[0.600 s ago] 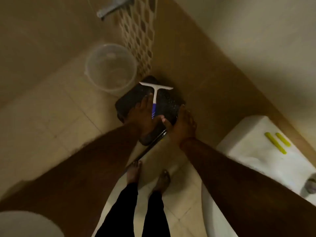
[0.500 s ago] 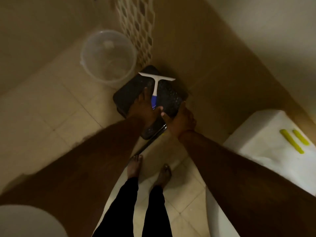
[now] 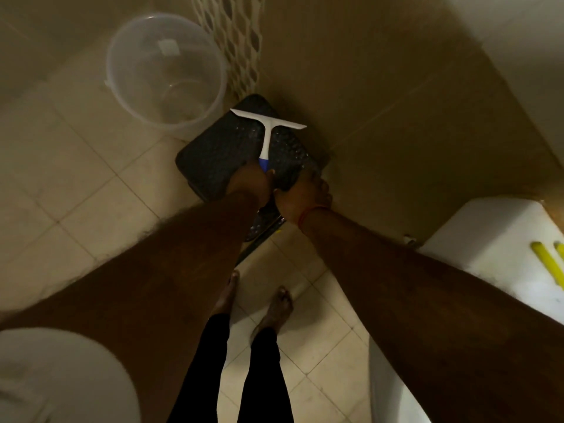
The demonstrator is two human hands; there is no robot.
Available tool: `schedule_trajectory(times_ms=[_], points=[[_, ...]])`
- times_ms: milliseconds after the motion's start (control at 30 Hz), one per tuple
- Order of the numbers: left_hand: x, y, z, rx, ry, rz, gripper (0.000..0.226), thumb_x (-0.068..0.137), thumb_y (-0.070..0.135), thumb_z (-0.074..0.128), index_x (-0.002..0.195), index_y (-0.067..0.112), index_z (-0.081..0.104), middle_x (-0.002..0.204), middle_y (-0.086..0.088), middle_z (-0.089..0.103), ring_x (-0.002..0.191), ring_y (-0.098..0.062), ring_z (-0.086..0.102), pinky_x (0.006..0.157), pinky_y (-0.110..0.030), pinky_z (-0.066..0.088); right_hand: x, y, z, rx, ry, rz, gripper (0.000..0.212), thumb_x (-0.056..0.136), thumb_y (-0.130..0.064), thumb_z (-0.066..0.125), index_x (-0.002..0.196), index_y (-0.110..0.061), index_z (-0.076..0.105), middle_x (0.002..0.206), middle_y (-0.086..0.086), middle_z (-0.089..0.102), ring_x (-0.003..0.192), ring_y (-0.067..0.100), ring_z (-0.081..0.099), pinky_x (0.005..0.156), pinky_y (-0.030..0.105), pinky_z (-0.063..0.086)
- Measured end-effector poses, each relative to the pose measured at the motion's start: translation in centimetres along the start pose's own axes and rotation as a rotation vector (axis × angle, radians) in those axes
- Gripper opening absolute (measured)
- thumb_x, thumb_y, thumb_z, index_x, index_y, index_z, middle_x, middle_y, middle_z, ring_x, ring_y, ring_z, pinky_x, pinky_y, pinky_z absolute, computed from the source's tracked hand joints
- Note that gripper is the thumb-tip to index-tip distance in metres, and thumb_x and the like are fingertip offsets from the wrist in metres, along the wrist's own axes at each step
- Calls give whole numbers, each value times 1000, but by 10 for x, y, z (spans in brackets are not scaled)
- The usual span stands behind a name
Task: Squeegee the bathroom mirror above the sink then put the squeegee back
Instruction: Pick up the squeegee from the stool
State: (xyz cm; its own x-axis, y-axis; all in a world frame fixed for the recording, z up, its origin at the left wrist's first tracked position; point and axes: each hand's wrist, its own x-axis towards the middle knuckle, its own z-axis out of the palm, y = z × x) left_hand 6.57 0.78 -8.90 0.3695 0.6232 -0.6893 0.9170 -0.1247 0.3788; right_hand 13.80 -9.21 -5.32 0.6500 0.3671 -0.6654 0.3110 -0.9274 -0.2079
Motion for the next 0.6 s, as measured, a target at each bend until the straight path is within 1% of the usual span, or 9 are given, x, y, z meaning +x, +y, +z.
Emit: schedule_trajectory(times_ms=[67,133,200,233,300,367,467,533,600], points=[[-8,-1,-6,-66,17,10,45,114,41,50,142,6,58,136,-18,67,128,-36,65,105,-43,49,-9,-2,-6,-36,43,-64,106,101,-57,67,174,-11,7,180,18,16,166,38,15,132,54,21],[-22,-1,-16,-125,21,33,47,115,36,51,152,7,48,142,-18,63,132,-35,63,110,-44,48,-21,-4,-12,-43,100,-115,106,103,-68,57,175,-12,3,181,18,11,168,37,8,133,55,16],[-38,-2,-27,-182,25,53,51,114,36,51,158,13,40,139,-15,63,126,-33,66,110,-47,54,-37,-7,-19,-45,178,-176,109,101,-78,49,175,-12,4,181,19,9,168,37,6,132,55,12],[-47,-3,-35,-209,43,53,50,113,38,51,157,17,39,136,-13,64,121,-32,67,108,-51,56,-45,-9,-24,-56,231,-213,110,100,-81,45,175,-11,4,181,19,9,169,37,6,133,55,12],[-66,-1,-50,-230,110,56,42,112,40,51,149,20,45,129,-9,66,115,-30,69,104,-55,59,-61,-15,-34,-88,347,-287,113,97,-87,35,175,-11,7,182,20,9,169,37,8,134,58,12],[-86,1,-68,-247,187,76,33,113,46,47,134,21,53,116,-5,68,109,-30,70,101,-56,59,-80,-21,-50,-113,431,-370,115,95,-89,30,175,-11,5,182,19,6,169,37,6,134,59,10],[-118,7,-99,-322,298,115,42,113,60,37,113,21,54,95,-1,65,96,-32,70,93,-54,60,-109,-34,-84,-115,512,-493,114,97,-87,33,175,-12,-1,183,15,-4,170,33,-2,134,59,3],[-142,13,-121,-337,387,171,43,113,60,37,110,21,55,92,-1,65,95,-34,70,90,-49,58,-134,-42,-110,-94,561,-535,115,98,-87,38,175,-12,-4,184,13,-7,170,31,-5,135,57,1],[-161,19,-140,-322,465,245,40,113,60,36,111,24,53,96,-4,68,96,-36,71,87,-45,56,-159,-51,-136,-74,605,-563,116,98,-86,41,175,-12,-5,184,13,-8,170,29,-7,135,55,-2]])
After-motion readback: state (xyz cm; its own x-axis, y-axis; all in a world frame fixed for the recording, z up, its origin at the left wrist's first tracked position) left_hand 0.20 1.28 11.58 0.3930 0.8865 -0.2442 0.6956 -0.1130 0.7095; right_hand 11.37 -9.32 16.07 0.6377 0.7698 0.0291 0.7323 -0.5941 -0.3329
